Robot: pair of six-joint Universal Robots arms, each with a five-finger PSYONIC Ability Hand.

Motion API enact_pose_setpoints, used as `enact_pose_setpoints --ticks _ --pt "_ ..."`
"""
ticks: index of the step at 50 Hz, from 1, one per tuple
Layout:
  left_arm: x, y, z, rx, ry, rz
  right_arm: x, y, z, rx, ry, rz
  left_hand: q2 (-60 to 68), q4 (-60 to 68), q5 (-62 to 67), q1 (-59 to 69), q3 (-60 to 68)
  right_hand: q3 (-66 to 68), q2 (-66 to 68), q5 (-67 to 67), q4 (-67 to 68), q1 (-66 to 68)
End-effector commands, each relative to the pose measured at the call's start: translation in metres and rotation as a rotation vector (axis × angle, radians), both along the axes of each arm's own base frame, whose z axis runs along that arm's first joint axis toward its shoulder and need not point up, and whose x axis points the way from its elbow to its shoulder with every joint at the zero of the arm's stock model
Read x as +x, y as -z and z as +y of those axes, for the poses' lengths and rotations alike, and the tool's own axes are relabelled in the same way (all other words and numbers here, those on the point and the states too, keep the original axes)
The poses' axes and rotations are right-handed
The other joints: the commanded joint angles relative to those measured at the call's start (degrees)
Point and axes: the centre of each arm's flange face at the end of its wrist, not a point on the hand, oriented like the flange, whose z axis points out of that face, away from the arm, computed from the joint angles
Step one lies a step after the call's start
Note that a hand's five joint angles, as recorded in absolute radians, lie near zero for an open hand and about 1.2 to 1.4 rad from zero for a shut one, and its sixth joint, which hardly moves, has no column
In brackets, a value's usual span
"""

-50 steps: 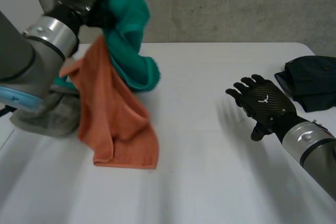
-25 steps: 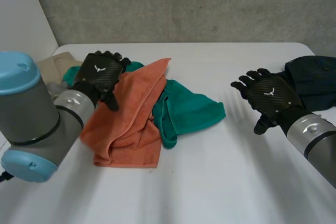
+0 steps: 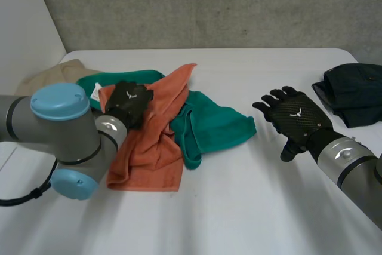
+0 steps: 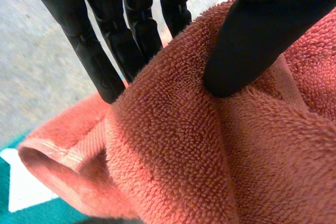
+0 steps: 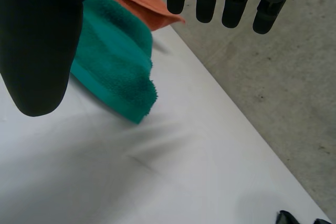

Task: Fold the laundry.

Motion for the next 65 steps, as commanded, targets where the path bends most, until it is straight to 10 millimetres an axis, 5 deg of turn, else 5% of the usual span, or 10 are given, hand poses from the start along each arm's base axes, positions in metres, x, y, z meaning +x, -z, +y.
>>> enact_pose_setpoints --ticks 1,6,10,21,26,29,41,53,62,65 --pt "-0.015 -0.031 0.003 -0.094 0.035 0.054 -0.003 -0.025 -0.004 -0.079 0.035 -0.016 11.82 11.63 16.02 18.13 12.52 -2.5 -2.15 -2.47 -2.52 -3.26" --pt "-0.053 -0.101 0.059 -0.221 0.184 0.191 -0.025 -0.052 -0.023 -0.164 0.143 -0.026 11.82 11.63 16.02 18.13 12.52 -2.5 -2.15 -2.47 -2.52 -3.26" --pt "-0.075 -0.121 0.094 -0.189 0.289 0.317 -0.036 -0.068 -0.032 -0.195 0.2 -0.051 11.82 11.63 16.02 18.13 12.52 -2.5 -2.15 -2.47 -2.52 -3.26" --pt "-0.121 -0.077 0.133 0.077 0.438 0.479 -0.04 -0.07 -0.035 -0.159 0.221 -0.125 11.82 11.63 16.02 18.13 12.52 -2.5 -2.15 -2.47 -2.52 -3.26" --pt "-0.122 -0.063 0.135 0.149 0.456 0.491 -0.042 -0.061 -0.037 -0.13 0.227 -0.12 -48.4 -48.59 -44.19 -42.09 -47.69 -2.5 -2.15 -2.47 -2.52 -3.26" --pt "-0.12 -0.069 0.136 0.137 0.452 0.496 -0.041 -0.051 -0.039 -0.095 0.219 -0.111 -54.44 -54.63 -50.23 -48.13 -53.73 -2.5 -2.15 -2.47 -2.52 -3.26" --pt "-0.041 -0.121 0.075 -0.064 0.233 0.459 -0.003 -0.039 0.009 0.143 -0.023 -0.081 -52.92 -53.12 -48.72 -46.62 -52.22 -2.5 -2.15 -2.47 -2.52 -3.26" --pt "-0.01 -0.061 0.001 -0.093 0.069 0.163 0.051 0.011 0.072 0.331 -0.276 -0.009 -51.74 -51.94 -47.54 -45.43 -51.04 -2.5 -2.15 -2.47 -2.52 -3.26" --pt "-0.007 -0.034 -0.014 -0.06 0.047 0.075 0.07 0.043 0.068 0.236 -0.217 0.033 -51.74 -51.94 -47.54 -45.43 -51.04 -2.5 -2.15 -2.47 -2.52 -3.26" --pt "-0.007 -0.034 -0.012 -0.054 0.048 0.08 0.073 0.048 0.059 0.186 -0.173 0.045 -51.74 -51.94 -47.54 -45.43 -51.04 50.37 50.72 50.4 50.35 49.61"
